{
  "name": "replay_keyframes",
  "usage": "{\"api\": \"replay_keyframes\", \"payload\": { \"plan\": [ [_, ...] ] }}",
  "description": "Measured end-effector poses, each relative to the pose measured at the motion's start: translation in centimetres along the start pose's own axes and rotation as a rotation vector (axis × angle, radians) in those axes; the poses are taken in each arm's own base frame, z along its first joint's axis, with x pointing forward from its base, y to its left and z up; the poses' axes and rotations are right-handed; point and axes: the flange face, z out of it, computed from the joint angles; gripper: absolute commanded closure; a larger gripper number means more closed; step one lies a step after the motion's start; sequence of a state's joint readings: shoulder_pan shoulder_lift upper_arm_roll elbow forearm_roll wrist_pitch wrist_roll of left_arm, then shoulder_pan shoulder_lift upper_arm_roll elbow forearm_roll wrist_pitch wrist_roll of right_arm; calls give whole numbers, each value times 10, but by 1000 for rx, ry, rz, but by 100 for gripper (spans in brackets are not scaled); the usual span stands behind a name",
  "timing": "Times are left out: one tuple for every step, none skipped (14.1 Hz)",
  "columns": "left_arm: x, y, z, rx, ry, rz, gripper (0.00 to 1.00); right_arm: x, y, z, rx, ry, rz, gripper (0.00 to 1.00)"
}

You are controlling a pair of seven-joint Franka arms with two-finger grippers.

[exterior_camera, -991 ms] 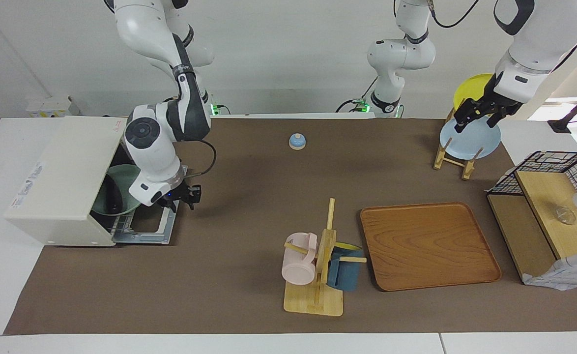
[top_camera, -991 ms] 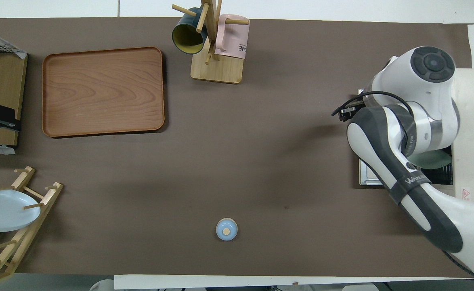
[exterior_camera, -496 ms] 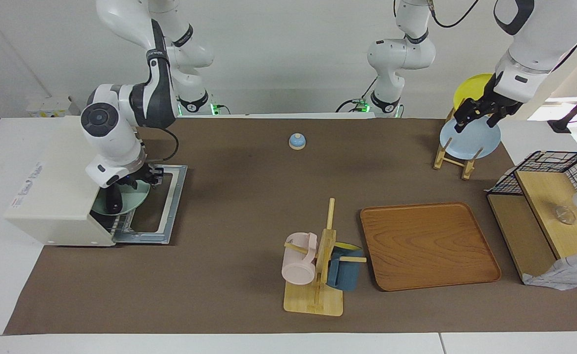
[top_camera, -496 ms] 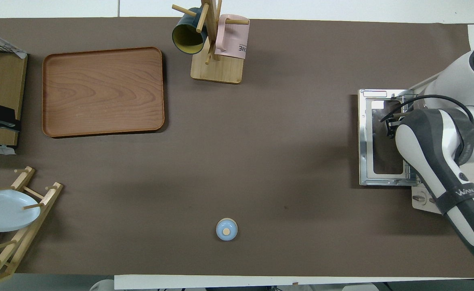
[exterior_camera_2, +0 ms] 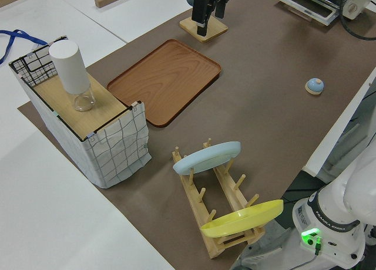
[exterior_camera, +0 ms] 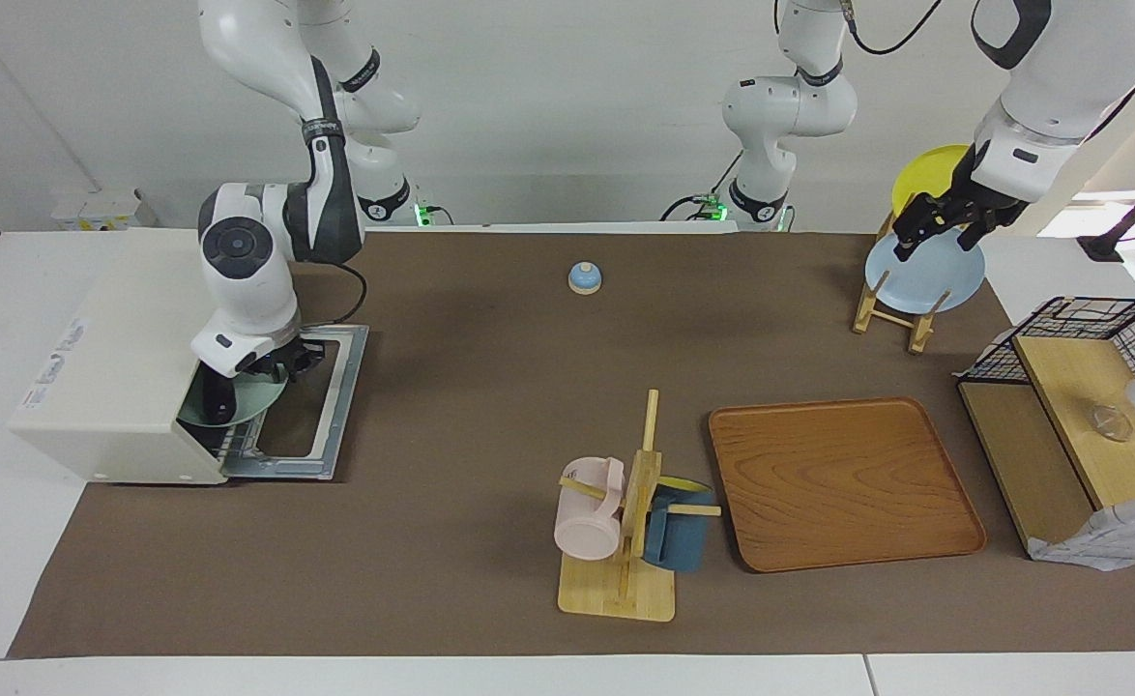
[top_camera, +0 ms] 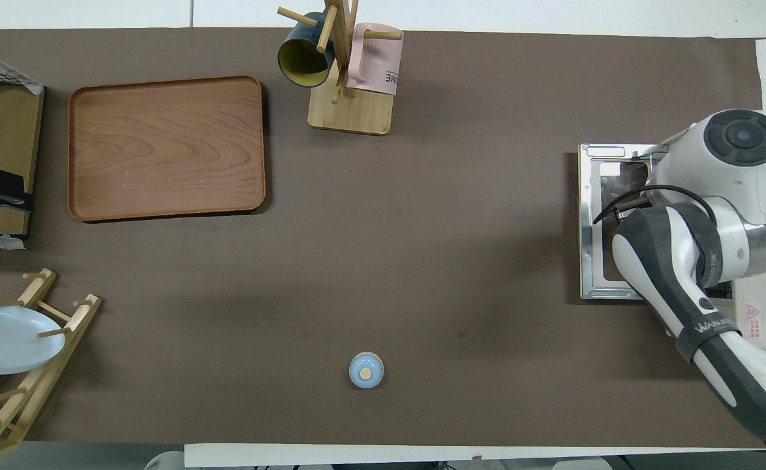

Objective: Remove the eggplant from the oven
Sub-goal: 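Pull the plate with eggplant out and carry it toward the table center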

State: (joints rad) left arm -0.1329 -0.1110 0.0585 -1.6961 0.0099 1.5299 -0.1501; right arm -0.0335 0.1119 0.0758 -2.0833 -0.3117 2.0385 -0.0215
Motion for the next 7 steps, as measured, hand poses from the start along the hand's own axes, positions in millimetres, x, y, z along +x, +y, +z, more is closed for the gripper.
{"api": "replay_keyframes", "payload": {
  "plan": [
    [0, 0, 0, 0, 0, 0, 0, 4, -18, -12, -12, -6, -12, 100],
    [0, 0, 0, 0, 0, 0, 0, 10, -45, -28, -27, -18, -12, 100],
    [0, 0, 0, 0, 0, 0, 0, 18, -81, -47, -47, -28, 2, 100],
    [0, 0, 0, 0, 0, 0, 0, 27, -129, -69, -70, -30, 26, 100],
    [0, 0, 0, 0, 0, 0, 0, 35, -183, -89, -95, -25, 50, 100],
    [0, 0, 0, 0, 0, 0, 0, 41, -246, -104, -118, -17, 66, 100],
    [0, 0, 0, 0, 0, 0, 0, 44, -304, -112, -125, -13, 76, 100]
  ]
}}
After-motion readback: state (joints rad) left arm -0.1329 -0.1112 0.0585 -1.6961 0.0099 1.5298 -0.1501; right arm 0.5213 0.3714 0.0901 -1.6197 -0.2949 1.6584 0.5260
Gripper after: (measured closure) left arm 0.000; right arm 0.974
